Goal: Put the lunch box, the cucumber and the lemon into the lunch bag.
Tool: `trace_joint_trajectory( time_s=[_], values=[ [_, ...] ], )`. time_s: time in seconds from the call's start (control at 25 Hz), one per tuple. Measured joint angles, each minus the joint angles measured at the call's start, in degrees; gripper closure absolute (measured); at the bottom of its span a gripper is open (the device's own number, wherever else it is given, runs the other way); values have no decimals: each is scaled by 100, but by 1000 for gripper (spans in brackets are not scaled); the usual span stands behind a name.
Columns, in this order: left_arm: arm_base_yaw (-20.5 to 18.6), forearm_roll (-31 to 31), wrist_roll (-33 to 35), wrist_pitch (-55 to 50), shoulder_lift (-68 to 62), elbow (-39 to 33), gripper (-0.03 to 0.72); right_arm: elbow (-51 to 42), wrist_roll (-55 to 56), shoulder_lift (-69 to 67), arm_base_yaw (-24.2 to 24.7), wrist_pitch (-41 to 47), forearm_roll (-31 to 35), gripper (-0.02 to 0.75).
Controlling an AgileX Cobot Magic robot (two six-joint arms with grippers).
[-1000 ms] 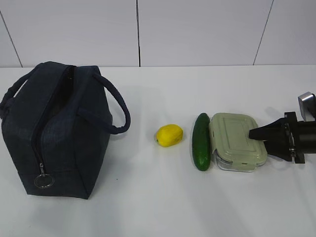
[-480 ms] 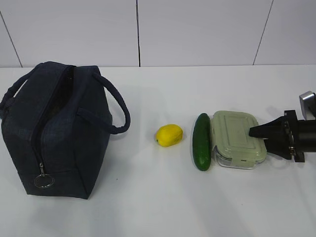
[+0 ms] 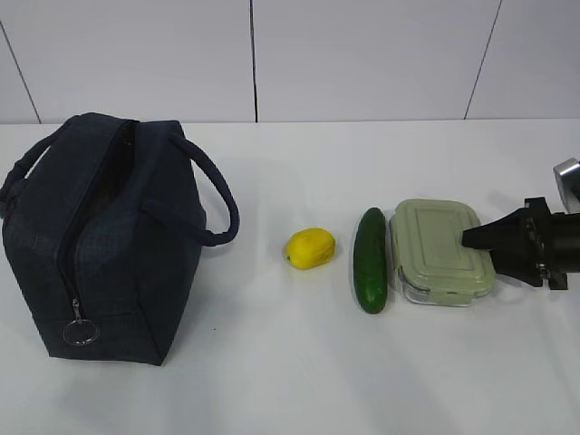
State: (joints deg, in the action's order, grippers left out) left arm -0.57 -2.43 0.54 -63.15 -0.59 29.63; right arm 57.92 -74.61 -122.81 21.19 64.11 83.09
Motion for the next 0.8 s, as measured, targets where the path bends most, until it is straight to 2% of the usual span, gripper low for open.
trace_joint_trajectory(
  time_s=[0.8],
  values=[
    [0,0,0,0,0,0,442,0,408,0,0,-9,-233,354]
  ],
)
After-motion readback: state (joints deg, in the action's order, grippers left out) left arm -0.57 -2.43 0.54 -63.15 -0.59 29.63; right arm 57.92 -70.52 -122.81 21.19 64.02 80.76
